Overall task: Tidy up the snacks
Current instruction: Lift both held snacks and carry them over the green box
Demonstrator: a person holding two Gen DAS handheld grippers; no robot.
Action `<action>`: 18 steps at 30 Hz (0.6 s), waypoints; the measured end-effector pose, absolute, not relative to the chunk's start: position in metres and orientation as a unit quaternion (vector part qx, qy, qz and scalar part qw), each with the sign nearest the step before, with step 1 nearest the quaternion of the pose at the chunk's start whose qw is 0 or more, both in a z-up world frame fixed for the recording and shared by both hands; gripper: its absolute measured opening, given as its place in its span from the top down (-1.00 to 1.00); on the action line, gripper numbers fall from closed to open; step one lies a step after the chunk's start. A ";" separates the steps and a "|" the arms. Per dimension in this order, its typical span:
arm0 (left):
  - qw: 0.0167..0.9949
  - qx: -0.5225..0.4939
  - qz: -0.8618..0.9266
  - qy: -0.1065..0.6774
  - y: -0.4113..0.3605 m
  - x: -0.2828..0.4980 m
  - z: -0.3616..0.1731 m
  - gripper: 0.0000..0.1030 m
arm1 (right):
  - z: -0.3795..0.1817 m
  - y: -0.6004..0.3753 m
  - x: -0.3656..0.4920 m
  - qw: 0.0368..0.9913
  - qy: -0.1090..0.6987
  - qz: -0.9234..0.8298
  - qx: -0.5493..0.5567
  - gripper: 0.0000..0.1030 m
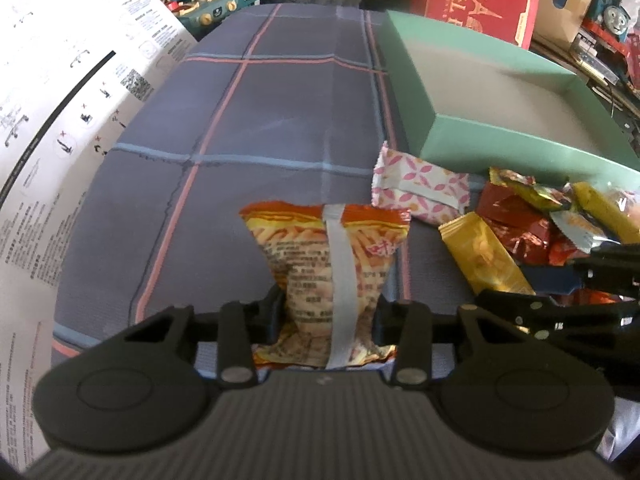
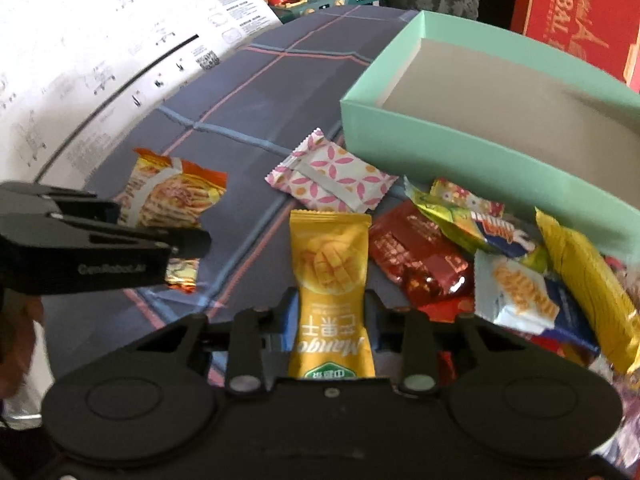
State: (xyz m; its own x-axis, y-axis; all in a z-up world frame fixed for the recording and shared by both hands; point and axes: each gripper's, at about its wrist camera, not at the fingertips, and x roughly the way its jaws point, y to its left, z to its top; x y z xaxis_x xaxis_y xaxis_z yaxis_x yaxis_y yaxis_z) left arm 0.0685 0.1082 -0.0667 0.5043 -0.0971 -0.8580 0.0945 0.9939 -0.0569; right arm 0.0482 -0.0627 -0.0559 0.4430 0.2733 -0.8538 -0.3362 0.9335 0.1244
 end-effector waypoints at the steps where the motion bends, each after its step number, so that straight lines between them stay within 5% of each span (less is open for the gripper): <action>1: 0.868 0.001 -0.055 0.494 0.107 0.068 -0.064 0.24 | -0.053 -0.064 0.047 0.849 0.495 0.181 -0.029 0.37; 18: 0.890 -0.005 -0.118 0.440 0.055 0.127 0.017 0.24 | 0.048 -0.158 0.079 0.896 0.413 0.147 0.064 0.37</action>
